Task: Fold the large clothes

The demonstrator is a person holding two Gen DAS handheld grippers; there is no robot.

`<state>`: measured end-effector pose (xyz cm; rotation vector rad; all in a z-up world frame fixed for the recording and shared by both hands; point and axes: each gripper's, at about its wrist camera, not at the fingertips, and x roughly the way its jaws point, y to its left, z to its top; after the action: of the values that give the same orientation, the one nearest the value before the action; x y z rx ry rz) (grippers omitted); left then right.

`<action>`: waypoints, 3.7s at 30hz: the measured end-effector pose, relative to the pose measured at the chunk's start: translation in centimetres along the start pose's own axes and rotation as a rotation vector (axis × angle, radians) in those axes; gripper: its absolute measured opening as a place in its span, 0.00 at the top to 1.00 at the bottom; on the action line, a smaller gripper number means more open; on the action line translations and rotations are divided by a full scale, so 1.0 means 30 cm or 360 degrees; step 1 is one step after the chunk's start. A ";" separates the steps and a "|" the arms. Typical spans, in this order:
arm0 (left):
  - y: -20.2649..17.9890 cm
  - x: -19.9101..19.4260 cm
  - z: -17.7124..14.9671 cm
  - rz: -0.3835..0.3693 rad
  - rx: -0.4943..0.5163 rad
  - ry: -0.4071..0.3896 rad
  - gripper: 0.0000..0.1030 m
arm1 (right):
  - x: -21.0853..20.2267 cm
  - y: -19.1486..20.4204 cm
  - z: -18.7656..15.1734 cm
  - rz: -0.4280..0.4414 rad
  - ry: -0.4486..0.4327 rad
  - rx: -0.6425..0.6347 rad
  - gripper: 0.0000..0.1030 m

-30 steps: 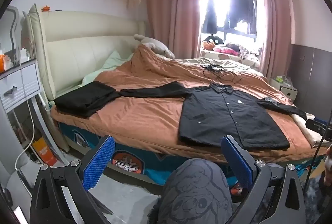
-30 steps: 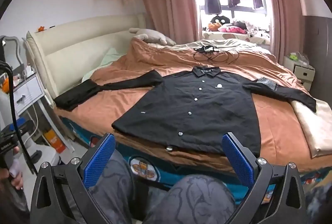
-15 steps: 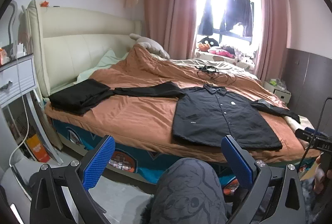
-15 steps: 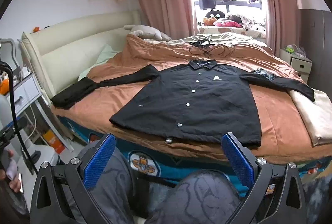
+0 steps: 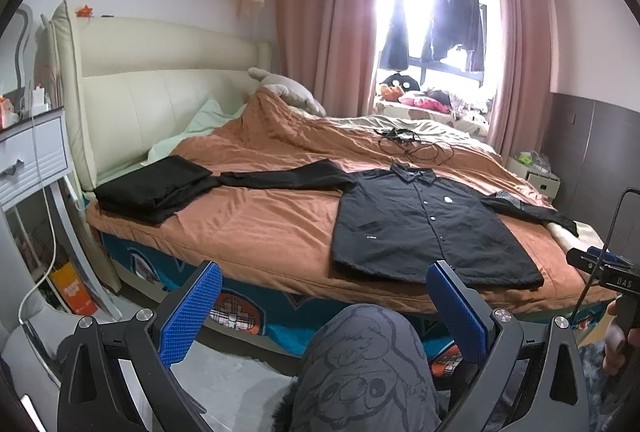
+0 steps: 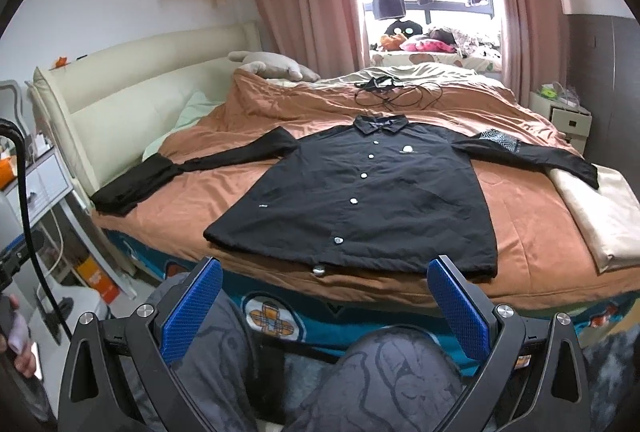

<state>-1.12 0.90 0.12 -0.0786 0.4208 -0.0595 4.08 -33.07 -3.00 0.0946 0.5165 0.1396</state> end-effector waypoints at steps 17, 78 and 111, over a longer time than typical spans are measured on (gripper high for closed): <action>-0.023 -0.005 0.005 -0.0024 0.0033 0.0006 0.01 | -0.026 -0.009 0.009 -0.0021 -0.0030 0.0056 0.00; 0.195 0.803 0.250 0.0243 -0.0168 0.0336 0.01 | 0.969 0.022 0.531 0.0172 0.0102 0.0225 0.00; 0.664 1.673 0.454 0.0355 -0.0596 0.0667 0.26 | 1.757 -0.020 0.721 0.0212 0.0434 0.0331 0.11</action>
<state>51.02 17.89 -9.61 -0.3916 0.8539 0.2276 60.25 -26.59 -9.92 0.3165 0.7968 0.2304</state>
